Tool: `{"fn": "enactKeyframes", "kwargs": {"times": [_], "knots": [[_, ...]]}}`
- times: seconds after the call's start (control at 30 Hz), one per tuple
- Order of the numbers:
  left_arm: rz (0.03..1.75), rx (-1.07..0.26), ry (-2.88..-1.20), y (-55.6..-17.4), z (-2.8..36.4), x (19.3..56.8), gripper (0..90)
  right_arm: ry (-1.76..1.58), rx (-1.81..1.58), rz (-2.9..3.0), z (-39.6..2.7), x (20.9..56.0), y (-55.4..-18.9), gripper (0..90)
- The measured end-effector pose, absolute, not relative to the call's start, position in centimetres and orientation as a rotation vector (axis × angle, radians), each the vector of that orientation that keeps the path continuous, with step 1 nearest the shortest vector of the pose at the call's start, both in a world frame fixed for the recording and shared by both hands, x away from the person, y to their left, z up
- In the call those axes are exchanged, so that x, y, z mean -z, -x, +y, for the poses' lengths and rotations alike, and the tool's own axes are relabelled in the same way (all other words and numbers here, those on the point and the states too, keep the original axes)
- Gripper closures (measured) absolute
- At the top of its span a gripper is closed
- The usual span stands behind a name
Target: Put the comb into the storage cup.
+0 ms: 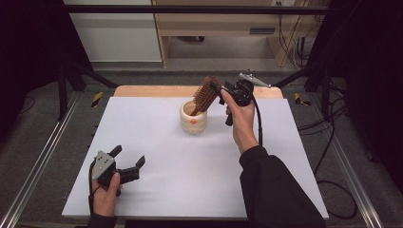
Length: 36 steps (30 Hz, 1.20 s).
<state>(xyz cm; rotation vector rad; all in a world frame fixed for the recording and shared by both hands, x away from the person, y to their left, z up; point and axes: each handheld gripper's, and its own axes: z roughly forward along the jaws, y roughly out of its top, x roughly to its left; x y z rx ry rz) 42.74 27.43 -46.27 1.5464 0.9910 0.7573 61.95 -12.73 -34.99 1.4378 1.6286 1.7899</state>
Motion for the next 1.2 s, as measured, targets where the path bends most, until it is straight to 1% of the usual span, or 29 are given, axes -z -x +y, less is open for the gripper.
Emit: {"fn": "enactKeyframes", "kwargs": {"times": [0.43, 0.87, 1.03, 1.2], "knots": [[0.992, -0.758, -1.547, -42.8, 27.5, 46.3, 1.6, -1.427, -1.782, 1.615, -13.8, 34.5, -61.7, 15.1], [1.001, -0.764, -1.539, -42.8, 27.7, 46.2, 1.5, -1.377, -1.752, 1.630, -15.1, 33.5, -61.0, 12.9], [1.005, -0.775, -1.537, -42.8, 27.8, 46.2, 1.5, -1.367, -1.709, 1.645, -15.7, 33.2, -60.8, 14.7], [1.004, -0.791, -1.543, -42.8, 28.0, 46.1, 1.5, -1.333, -1.662, 1.678, -16.2, 32.8, -60.7, 13.5]]}}
